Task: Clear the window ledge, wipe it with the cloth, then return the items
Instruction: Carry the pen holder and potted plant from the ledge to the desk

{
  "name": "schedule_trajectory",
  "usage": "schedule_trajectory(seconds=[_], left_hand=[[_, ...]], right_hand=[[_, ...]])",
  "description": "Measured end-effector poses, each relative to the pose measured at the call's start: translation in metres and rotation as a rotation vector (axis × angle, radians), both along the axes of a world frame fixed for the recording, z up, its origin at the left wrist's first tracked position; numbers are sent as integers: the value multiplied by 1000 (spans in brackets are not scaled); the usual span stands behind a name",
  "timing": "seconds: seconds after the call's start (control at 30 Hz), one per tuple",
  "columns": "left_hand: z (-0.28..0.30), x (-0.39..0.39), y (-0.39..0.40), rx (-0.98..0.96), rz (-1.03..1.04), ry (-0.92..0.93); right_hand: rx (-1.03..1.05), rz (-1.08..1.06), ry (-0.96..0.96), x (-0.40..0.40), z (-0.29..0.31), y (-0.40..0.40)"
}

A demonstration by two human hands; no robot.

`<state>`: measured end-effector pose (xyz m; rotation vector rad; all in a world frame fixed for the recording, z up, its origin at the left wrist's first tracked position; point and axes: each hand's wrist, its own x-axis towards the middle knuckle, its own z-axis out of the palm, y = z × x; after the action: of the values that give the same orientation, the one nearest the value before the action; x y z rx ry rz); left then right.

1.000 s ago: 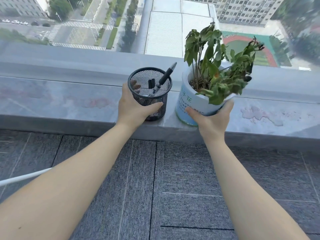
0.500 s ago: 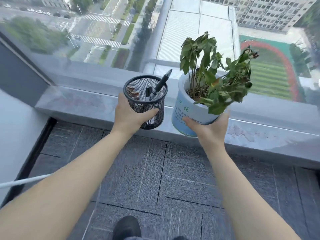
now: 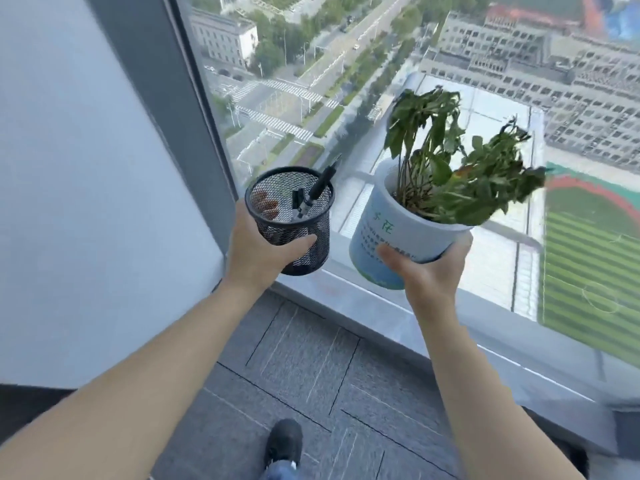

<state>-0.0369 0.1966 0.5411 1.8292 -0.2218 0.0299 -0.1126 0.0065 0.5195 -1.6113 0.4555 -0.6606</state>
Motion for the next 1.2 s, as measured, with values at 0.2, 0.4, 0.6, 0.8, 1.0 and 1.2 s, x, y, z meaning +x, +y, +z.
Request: schedule_trajectory(seconds=[0.2, 0.4, 0.6, 0.8, 1.0, 1.2], left_hand=[[83, -50, 71, 15, 217, -70], [154, -115, 156, 5, 446, -104], [195, -195, 254, 23, 714, -183], [220, -307, 349, 81, 979, -205], [241, -433, 428, 88, 1212, -198], [261, -538, 492, 111, 1407, -208]], right_hand=[[-45, 259, -80, -10, 82, 62], [-66, 523, -117, -25, 149, 142], [-30, 780, -201, -50, 195, 245], [-48, 1060, -187, -103, 222, 367], [-32, 1263, -224, -192, 243, 482], [16, 1453, -240, -270, 252, 579]])
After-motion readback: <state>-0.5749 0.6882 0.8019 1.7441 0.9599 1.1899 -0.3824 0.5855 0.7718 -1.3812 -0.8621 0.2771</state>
